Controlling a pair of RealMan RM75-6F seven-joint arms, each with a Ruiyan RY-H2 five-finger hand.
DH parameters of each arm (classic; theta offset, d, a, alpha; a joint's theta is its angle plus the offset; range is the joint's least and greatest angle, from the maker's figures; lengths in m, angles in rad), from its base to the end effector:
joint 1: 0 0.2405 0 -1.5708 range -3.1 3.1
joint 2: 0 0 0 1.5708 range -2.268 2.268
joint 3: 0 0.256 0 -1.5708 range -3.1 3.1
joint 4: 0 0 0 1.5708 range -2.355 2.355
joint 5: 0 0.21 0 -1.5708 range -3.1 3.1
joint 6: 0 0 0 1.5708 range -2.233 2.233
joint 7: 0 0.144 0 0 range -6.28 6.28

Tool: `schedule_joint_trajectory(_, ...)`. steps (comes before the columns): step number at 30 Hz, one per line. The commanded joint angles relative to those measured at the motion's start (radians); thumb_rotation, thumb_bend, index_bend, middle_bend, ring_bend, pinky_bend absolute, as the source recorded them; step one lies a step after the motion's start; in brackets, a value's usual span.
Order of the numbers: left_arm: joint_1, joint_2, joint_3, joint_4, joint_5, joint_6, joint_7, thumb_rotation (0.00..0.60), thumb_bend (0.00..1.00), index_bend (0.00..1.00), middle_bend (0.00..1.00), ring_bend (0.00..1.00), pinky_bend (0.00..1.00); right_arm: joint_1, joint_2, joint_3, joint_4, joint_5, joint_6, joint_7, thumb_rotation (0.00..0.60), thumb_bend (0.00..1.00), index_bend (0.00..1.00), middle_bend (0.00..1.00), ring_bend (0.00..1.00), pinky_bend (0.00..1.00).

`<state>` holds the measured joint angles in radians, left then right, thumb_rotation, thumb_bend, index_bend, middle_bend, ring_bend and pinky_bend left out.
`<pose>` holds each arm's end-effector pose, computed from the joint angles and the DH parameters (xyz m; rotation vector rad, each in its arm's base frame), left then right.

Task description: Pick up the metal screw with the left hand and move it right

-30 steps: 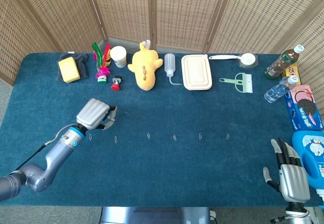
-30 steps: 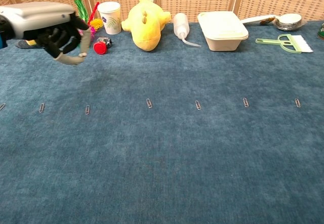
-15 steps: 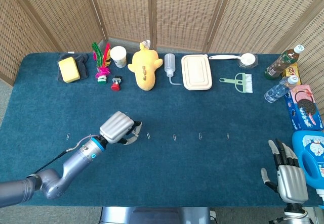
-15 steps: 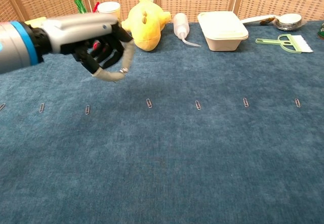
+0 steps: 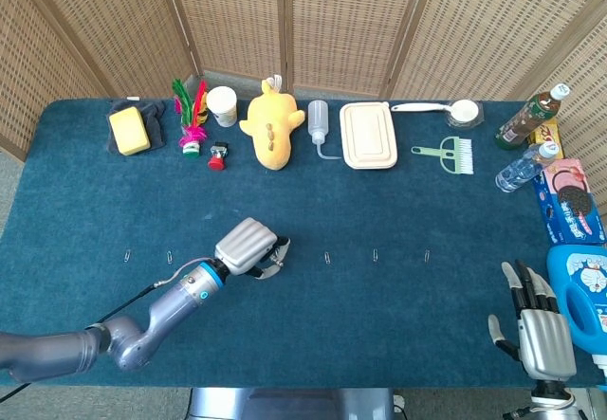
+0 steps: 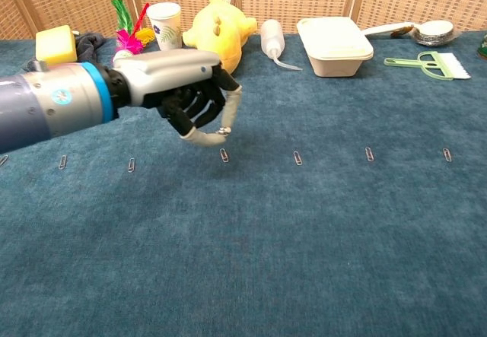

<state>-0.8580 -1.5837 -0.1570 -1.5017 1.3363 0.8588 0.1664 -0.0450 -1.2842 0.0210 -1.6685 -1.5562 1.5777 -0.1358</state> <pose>-0.0804 0.3252 -0.0447 -2.1762 -0.8932 -1.1092 -0.2924 -0.1353 0.1109 1.2898 -0.9789 0.9378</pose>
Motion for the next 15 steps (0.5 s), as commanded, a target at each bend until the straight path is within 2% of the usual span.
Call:
schedule_joint_trajectory(1, -0.017, -0.028, -0.007, 0.027, -0.01, -0.014, 0.001, 0.6, 0.56, 0.69, 0.73, 0.69, 0.7, -0.001, -0.001, 0.0, 0.0, 0.0, 0.001, 0.001, 0.6, 0.44, 0.02, 0.05, 0.07, 0.13)
schedule_joint_trajectory(15, -0.053, -0.112, -0.008, 0.139, -0.052, -0.057, 0.008, 0.6, 0.56, 0.69, 0.73, 0.69, 0.7, -0.01, 0.0, -0.003, 0.004, 0.008, 0.006, 0.009, 0.6, 0.44, 0.02, 0.05, 0.07, 0.13)
